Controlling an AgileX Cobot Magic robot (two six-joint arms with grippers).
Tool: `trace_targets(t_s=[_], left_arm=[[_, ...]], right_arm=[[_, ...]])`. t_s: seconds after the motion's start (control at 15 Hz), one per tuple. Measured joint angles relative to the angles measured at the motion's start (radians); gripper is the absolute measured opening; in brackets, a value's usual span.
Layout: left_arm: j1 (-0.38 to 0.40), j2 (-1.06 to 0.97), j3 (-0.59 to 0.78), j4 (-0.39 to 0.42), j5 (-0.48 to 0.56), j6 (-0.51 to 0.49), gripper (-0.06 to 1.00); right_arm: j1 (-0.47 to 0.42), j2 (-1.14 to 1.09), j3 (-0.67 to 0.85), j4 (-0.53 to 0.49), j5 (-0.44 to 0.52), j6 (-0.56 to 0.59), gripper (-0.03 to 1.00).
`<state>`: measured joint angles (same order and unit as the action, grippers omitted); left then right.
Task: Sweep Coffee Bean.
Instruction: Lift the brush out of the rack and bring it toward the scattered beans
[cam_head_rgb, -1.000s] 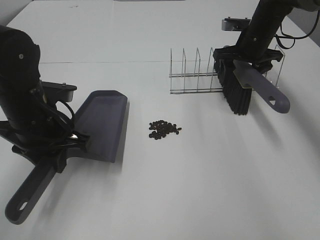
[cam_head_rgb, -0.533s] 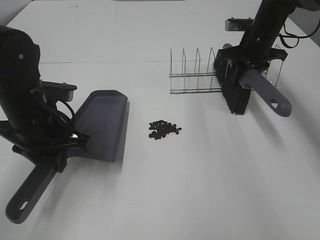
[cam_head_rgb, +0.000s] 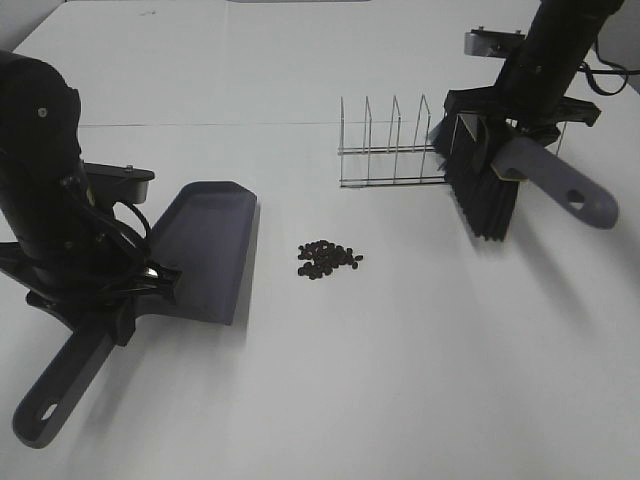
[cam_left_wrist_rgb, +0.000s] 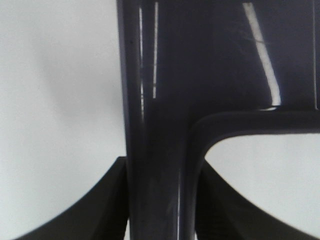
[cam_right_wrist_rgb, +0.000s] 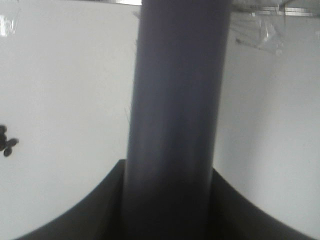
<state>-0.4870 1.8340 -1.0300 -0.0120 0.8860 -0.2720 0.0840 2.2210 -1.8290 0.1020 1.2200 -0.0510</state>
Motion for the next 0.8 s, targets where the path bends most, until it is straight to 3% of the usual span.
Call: trace_targets(t_s=[0.07, 0.4, 0.8], left_arm=[[-0.03, 0.0, 0.0, 0.002, 0.018, 0.004, 0.33], [-0.039, 0.002, 0.0, 0.012, -0.047, -0.049, 0.33], [-0.044, 0.107, -0.016, 0.012, -0.083, -0.032, 0.33]], right_arm=[[0.004, -0.113, 0.092, -0.004, 0.003, -0.002, 0.31], [0.006, -0.302, 0.231, 0.054, 0.003, 0.008, 0.31], [0.034, -0.36, 0.327, 0.009, 0.003, 0.015, 0.31]])
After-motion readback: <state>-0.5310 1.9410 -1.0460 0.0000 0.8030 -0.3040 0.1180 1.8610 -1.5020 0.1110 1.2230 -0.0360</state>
